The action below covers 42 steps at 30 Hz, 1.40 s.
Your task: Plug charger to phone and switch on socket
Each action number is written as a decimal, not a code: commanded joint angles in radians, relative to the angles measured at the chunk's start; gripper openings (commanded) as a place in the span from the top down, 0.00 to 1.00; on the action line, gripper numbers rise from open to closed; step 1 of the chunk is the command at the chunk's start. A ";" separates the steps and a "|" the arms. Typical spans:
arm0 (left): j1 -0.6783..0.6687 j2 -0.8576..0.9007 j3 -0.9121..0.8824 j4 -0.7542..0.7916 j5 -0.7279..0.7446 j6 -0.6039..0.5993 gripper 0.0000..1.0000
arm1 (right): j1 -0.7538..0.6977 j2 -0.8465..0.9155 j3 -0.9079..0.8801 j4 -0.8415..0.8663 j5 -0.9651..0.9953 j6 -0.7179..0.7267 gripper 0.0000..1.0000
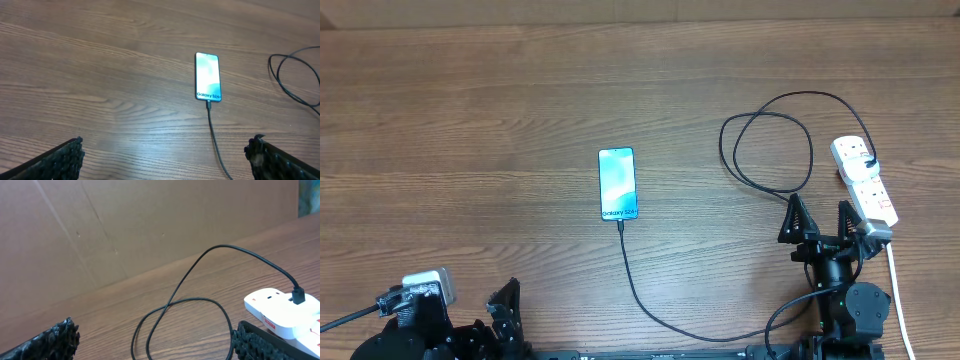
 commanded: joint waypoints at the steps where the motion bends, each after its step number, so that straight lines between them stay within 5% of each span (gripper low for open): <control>1: -0.007 -0.003 0.002 0.005 -0.013 0.005 0.01 | 0.005 -0.010 -0.011 0.003 -0.005 0.003 0.00; 13: -0.069 -0.005 -0.107 0.254 -0.034 0.028 0.01 | 0.005 -0.010 -0.011 0.003 -0.005 0.003 0.00; 22: 0.055 -0.187 -0.526 0.634 0.093 0.031 0.01 | 0.005 -0.010 -0.011 0.003 -0.005 0.003 0.00; 29: 0.151 -0.447 -0.806 0.705 0.120 0.032 0.01 | 0.005 -0.010 -0.011 0.003 -0.005 0.003 0.00; 42: 0.182 -0.470 -1.181 1.234 0.115 0.035 0.00 | 0.005 -0.010 -0.011 0.003 -0.005 0.003 0.00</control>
